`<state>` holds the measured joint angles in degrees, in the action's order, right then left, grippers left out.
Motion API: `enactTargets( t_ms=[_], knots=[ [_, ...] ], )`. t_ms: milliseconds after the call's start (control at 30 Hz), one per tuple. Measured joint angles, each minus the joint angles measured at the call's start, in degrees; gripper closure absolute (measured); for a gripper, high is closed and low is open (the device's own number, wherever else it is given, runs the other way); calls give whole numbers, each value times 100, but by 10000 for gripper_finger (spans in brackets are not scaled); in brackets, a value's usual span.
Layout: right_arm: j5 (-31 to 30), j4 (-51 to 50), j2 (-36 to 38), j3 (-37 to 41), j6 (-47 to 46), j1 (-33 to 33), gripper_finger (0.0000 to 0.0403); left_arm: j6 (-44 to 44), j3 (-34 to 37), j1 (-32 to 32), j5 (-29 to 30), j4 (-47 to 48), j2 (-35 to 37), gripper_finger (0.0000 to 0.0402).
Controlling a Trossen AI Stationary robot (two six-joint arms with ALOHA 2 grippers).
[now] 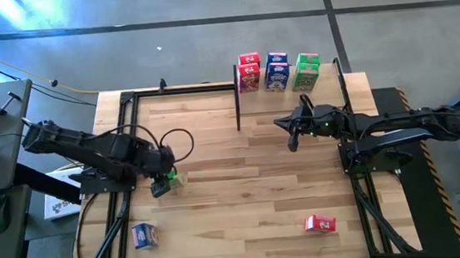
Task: Stack cereal on shelf
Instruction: Move the green cereal box to the center of the table
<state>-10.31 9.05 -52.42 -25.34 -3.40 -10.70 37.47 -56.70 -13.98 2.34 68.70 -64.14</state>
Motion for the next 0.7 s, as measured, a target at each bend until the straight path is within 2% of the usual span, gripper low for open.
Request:
enactTargets(
  t_ms=[233,700],
  knots=[
    [28,-3,0,0,0,98,403,-35,182,-120,161,423,-85,128],
    [24,28,0,0,-17,181,403,-358,593,-115,221,161,-105,128]
  ],
)
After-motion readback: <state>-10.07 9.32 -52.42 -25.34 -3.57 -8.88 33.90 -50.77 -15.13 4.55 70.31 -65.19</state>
